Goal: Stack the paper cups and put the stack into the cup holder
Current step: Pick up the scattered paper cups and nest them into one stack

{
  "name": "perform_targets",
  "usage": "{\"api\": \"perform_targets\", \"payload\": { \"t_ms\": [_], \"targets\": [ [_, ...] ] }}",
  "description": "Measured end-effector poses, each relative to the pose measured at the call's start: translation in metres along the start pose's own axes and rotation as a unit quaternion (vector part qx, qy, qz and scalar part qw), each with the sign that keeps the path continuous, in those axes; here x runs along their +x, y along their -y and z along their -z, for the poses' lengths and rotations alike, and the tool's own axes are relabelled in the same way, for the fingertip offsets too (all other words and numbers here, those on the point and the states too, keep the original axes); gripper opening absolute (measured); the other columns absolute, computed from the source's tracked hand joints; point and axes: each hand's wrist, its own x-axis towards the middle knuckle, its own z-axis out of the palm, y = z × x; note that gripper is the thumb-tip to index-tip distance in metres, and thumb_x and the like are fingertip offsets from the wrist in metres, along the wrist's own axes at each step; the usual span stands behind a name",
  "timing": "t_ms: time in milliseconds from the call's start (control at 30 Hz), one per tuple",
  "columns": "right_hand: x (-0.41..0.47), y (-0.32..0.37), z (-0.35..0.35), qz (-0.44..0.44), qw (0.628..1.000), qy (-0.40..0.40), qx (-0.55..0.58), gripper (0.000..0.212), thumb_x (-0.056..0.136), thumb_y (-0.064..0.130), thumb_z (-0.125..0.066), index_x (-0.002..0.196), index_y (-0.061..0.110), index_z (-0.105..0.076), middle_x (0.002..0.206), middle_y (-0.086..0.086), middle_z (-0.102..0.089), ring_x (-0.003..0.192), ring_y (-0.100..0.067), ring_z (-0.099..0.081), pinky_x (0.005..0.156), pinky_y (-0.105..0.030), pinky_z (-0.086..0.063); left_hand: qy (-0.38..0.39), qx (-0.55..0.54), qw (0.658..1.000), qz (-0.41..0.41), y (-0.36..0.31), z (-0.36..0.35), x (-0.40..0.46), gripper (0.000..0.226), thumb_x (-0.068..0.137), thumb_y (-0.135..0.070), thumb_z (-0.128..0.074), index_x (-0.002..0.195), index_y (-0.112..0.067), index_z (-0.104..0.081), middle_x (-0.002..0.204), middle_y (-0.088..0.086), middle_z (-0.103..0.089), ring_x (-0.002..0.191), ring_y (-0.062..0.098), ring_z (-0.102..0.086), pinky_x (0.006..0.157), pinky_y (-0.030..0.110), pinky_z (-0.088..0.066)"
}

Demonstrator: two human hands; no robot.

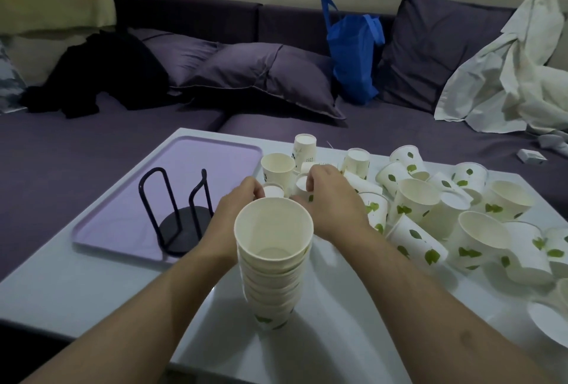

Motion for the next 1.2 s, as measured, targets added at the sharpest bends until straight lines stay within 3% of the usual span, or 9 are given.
{"api": "perform_targets", "payload": {
  "t_ms": [133,300,400,500,600,667,767,1000,1200],
  "targets": [
    [-0.013,0.002,0.010,0.010,1.000,0.012,-0.023,0.038,0.089,0.047,-0.071,0.103,0.026,-0.042,0.102,0.008,-0.060,0.088,-0.020,-0.060,0.058,-0.034,-0.040,0.018,-0.008,1.000,-0.024,-0.009,0.014,-0.022,0.032,0.094,-0.017,-0.075,0.100,-0.029,-0.046,0.095,-0.008,-0.062,0.079,0.011,-0.057,0.067,0.026,-0.046],
    [-0.030,-0.002,0.039,-0.004,0.999,-0.011,0.034,0.062,0.093,0.048,-0.066,0.146,0.026,-0.043,0.136,0.002,-0.054,0.116,-0.026,-0.060,0.085,-0.040,-0.049,-0.045,-0.036,0.996,-0.064,-0.026,0.045,-0.046,0.077,0.082,-0.028,-0.089,0.145,-0.037,-0.045,0.118,-0.015,-0.060,0.104,0.000,-0.060,0.079,0.022,-0.049],
    [-0.043,-0.005,0.058,-0.052,0.986,-0.037,0.152,0.073,0.088,0.043,-0.073,0.153,0.021,-0.047,0.141,-0.002,-0.050,0.124,-0.027,-0.060,0.098,-0.038,-0.053,-0.108,-0.093,0.987,-0.075,-0.040,0.067,-0.056,0.060,0.090,-0.023,-0.081,0.144,-0.035,-0.056,0.111,-0.008,-0.066,0.111,0.010,-0.067,0.092,0.032,-0.055],
    [-0.058,-0.005,0.071,-0.115,0.900,-0.014,0.421,0.057,0.083,0.022,-0.076,0.136,0.008,-0.062,0.122,-0.017,-0.065,0.104,-0.037,-0.072,0.076,-0.036,-0.066,-0.093,-0.304,0.945,-0.070,-0.055,0.086,-0.067,0.042,0.093,-0.004,-0.072,0.134,-0.012,-0.067,0.120,0.010,-0.074,0.112,0.026,-0.075,0.095,0.039,-0.063],
    [-0.077,0.003,0.084,-0.133,0.773,0.025,0.620,0.035,0.088,0.006,-0.071,0.121,-0.005,-0.068,0.128,-0.029,-0.068,0.114,-0.041,-0.071,0.083,-0.036,-0.065,-0.050,-0.438,0.895,-0.065,-0.066,0.095,-0.089,0.047,0.083,-0.008,-0.072,0.129,0.001,-0.067,0.116,0.016,-0.078,0.110,0.025,-0.076,0.096,0.034,-0.061],
    [-0.091,0.012,0.094,-0.127,0.698,0.032,0.704,0.029,0.094,-0.002,-0.064,0.122,-0.011,-0.067,0.129,-0.031,-0.069,0.117,-0.043,-0.070,0.085,-0.035,-0.064,-0.022,-0.458,0.886,-0.069,-0.071,0.095,-0.107,0.046,0.087,-0.012,-0.076,0.130,0.002,-0.066,0.119,0.015,-0.078,0.115,0.024,-0.075,0.097,0.032,-0.060],
    [-0.111,0.028,0.111,-0.083,0.637,0.037,0.765,0.032,0.098,0.001,-0.062,0.128,-0.010,-0.066,0.122,-0.025,-0.074,0.109,-0.034,-0.071,0.094,-0.038,-0.062,-0.019,-0.454,0.887,-0.082,-0.078,0.090,-0.131,0.048,0.089,-0.023,-0.071,0.133,-0.005,-0.067,0.122,0.009,-0.079,0.117,0.021,-0.074,0.097,0.028,-0.059],
    [-0.134,0.054,0.130,0.044,0.658,0.050,0.750,0.040,0.099,0.012,-0.057,0.136,-0.003,-0.064,0.133,-0.023,-0.070,0.129,-0.042,-0.064,0.110,-0.050,-0.051,-0.041,-0.216,0.966,-0.138,-0.085,0.082,-0.151,0.048,0.078,-0.041,-0.082,0.124,-0.038,-0.068,0.118,-0.019,-0.077,0.113,0.001,-0.071,0.094,0.028,-0.056],
    [-0.128,0.050,0.118,0.045,0.699,0.042,0.712,0.043,0.096,0.004,-0.064,0.137,-0.004,-0.060,0.131,-0.026,-0.070,0.127,-0.043,-0.066,0.115,-0.060,-0.046,-0.048,-0.090,0.985,-0.142,-0.079,0.082,-0.141,0.062,0.080,-0.048,-0.088,0.134,-0.043,-0.058,0.124,-0.023,-0.072,0.119,0.004,-0.066,0.105,0.041,-0.057]
  ]
}}
